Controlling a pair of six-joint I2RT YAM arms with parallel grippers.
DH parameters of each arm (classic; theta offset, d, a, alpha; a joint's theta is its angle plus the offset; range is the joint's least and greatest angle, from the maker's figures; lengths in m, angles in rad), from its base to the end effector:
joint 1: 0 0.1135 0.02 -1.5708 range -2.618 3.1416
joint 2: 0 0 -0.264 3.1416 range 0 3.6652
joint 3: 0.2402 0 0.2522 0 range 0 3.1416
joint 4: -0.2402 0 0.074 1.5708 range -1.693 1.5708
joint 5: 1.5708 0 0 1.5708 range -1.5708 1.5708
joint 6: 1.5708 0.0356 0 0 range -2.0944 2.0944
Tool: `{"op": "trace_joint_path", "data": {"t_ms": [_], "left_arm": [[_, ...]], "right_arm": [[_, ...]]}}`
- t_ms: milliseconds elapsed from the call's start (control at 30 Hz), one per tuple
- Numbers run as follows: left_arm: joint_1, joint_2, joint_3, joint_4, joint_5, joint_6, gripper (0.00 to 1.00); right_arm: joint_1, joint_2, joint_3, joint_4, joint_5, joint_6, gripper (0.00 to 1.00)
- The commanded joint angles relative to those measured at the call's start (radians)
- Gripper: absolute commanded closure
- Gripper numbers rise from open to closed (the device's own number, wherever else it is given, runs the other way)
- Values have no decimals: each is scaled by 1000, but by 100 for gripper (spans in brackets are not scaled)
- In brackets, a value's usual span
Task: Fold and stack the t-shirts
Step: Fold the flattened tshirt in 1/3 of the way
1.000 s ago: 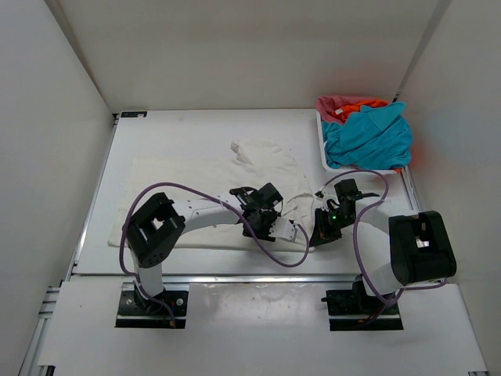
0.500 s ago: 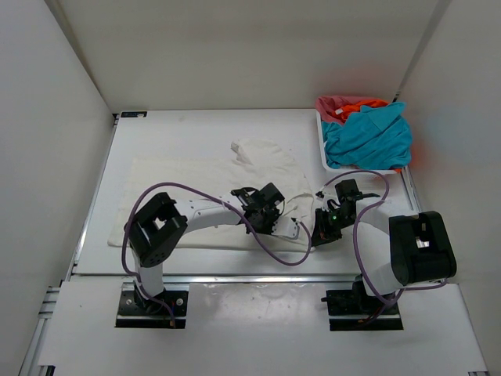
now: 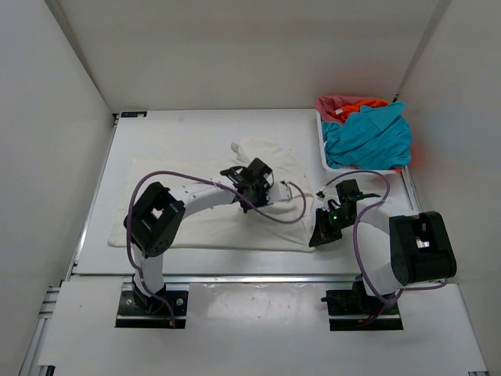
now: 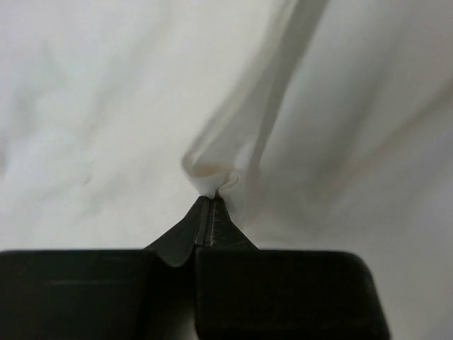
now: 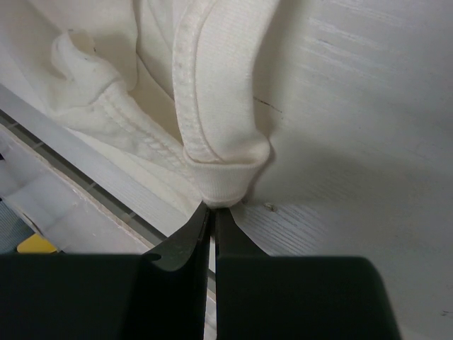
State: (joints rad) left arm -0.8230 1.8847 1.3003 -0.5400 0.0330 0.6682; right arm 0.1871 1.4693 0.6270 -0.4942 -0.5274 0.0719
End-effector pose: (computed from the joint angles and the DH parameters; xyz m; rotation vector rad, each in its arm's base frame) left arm 0.2618 -0.2840 0.1807 1.8375 1.9750 -0.0917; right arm 0.2182 0.0595 0.1314 -0.2563 2.8604 0.8121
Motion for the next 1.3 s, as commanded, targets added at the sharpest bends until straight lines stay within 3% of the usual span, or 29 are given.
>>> {"op": "trace_joint_path", "data": {"t_ms": [0,267,600,733,800,867,900,967,1000,1133,1267], "left_arm": [[68,-16,63,5,-31,-105,100],[71,-32,-15,43,-90,-134,100],[111,4,34,112,-219,-209,100],[108,13,41,89,-190,-203,100],[101,7,21,91,-185,-209,100],[96,7,10,87,-177,-216,100],[96,8,11,89,-176,-214,99],[97,7,1,78,-177,-228,99],[99,10,4,81,-179,-232,99],[104,-2,-4,77,-168,-232,99],[111,-9,-10,78,-170,-265,99]], "right_arm": [[-5,-4,-16,5,46,-15,99],[-5,2,-12,5,46,-15,100],[-6,5,-4,-7,56,-17,100],[-6,8,-4,-10,67,-17,100],[-5,13,13,-18,81,-23,94],[-6,8,20,-26,87,-32,74],[0,2,37,-43,90,-50,70],[29,-6,74,-73,110,-112,43],[41,-24,107,-96,157,-139,39],[170,-96,242,-168,315,-208,39],[155,-138,333,-118,270,-176,45]]}}
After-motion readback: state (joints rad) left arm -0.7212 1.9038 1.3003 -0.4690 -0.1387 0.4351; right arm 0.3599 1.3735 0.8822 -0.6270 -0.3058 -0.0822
